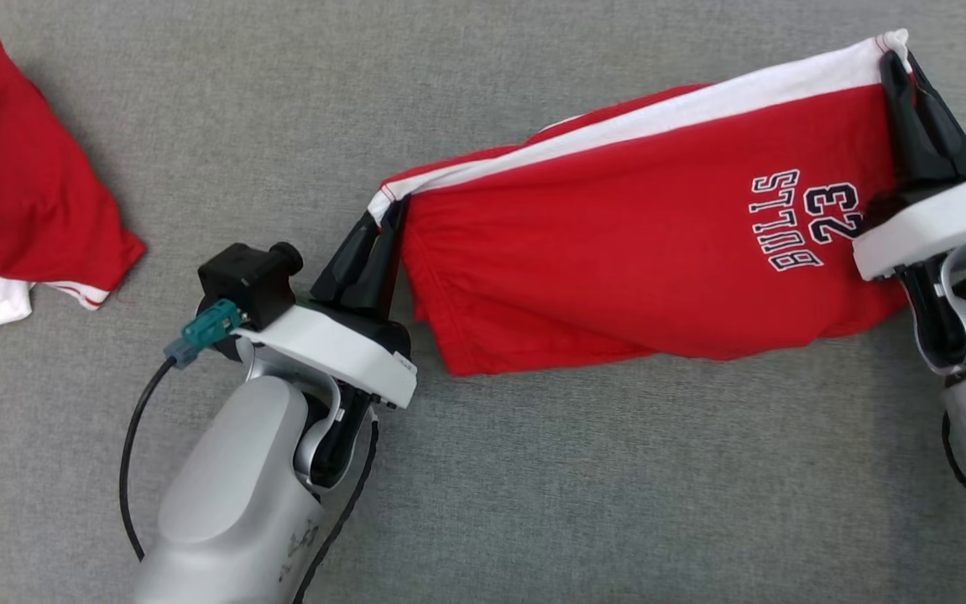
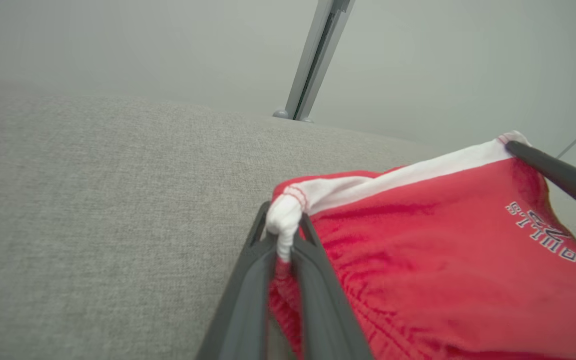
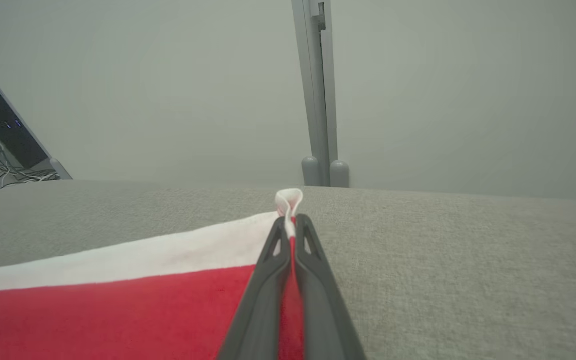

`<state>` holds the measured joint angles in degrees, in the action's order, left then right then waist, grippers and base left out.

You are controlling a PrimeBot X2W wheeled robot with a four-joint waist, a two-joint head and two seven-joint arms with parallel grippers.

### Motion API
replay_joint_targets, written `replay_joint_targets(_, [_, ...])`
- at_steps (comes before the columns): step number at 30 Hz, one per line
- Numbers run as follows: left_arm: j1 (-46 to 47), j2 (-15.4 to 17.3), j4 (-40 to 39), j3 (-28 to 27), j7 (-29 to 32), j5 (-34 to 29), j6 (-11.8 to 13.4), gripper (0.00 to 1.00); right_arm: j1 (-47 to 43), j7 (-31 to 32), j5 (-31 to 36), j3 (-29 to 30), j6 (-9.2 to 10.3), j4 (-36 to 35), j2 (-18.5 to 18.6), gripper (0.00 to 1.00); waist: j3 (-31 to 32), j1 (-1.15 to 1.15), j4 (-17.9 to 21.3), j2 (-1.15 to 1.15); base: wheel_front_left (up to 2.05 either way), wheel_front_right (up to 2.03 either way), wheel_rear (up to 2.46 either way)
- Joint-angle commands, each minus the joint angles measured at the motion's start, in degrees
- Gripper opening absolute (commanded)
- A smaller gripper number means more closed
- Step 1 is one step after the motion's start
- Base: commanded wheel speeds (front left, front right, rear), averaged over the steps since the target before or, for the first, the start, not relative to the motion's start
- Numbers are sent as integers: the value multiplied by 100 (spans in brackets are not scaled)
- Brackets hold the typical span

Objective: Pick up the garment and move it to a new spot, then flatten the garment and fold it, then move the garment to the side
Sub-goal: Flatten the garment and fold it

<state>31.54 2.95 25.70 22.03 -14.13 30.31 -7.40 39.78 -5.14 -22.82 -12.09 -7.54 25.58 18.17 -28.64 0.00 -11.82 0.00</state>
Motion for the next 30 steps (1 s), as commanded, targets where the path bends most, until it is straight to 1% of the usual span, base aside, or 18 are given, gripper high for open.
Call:
replay_joint_targets(1, [153, 23, 123, 13, -39, 62, -3, 0, 169, -50, -61, -107, 10, 217, 61, 0, -95, 0, -90, 0, 0, 0, 0])
replay_joint_targets(2, [210, 21, 189, 38, -49, 81, -5, 0, 253, -53, -98, -160, 10, 366, 56, 0, -105, 0, -97, 0, 0, 0, 0])
replay_joint_targets(3, [250, 21, 268, 57, -61, 128, -8, 24, 330, -80, -112, -228, 11, 501, 51, 0, -115, 0, -99, 0, 0, 0, 0])
replay_joint_targets(4, [285, 18, 350, 110, -61, 134, -8, 91, 394, -106, -134, -275, 10, 624, 55, 26, -124, 0, -98, 0, 0, 0, 0])
replay_joint_targets(5, [324, 18, 409, 147, -62, 150, -10, 100, 436, -173, -128, -321, 10, 722, 58, 61, -125, 0, -95, 0, 0, 0, 0])
replay_joint_targets(6, [342, 19, 452, 167, -74, 171, -12, 100, 473, -282, -109, -365, 10, 801, 56, 100, -121, 0, -82, 0, 0, 0, 0])
replay_joint_targets(10, [224, 28, 356, 64, -107, 53, 8, 100, 373, -762, 123, -412, 10, 897, 32, 100, -22, 0, 7, 0, 0, 0, 0])
replay_joint_targets(13, [-50, 31, -136, -339, -106, -226, 216, 100, 150, -932, 400, -241, 9, 700, -46, 100, 88, 0, 91, 0, 0, 0, 0])
replay_joint_targets(16, [-381, 26, -727, -786, -107, -526, 367, 100, -211, -981, 667, 59, 8, 249, -208, 100, 230, 0, 198, 0, 0, 0, 0])
replay_joint_targets(20, [-745, 19, -1346, -1199, -102, -911, 460, 100, -839, -996, 932, 497, 8, -579, -409, 100, 437, 0, 311, 0, 0, 0, 0])
replay_joint_targets(21, [-745, 19, -1346, -1199, -102, -911, 460, 100, -839, -996, 932, 497, 8, -579, -409, 100, 437, 0, 311, 0, 0, 0, 0])
replay_joint_targets(25, [-1026, 14, -1649, -1488, -103, -1195, 458, 100, -1585, -993, 1153, 845, 7, -1283, -599, 100, 707, 0, 440, 0, 0, 0, 0])
replay_joint_targets(30, [-1393, 76, -1716, -1720, -102, -1453, 353, 100, -2549, -887, 1321, 1179, 7, -1972, -840, 100, 1030, 0, 585, 0, 0, 0, 0])
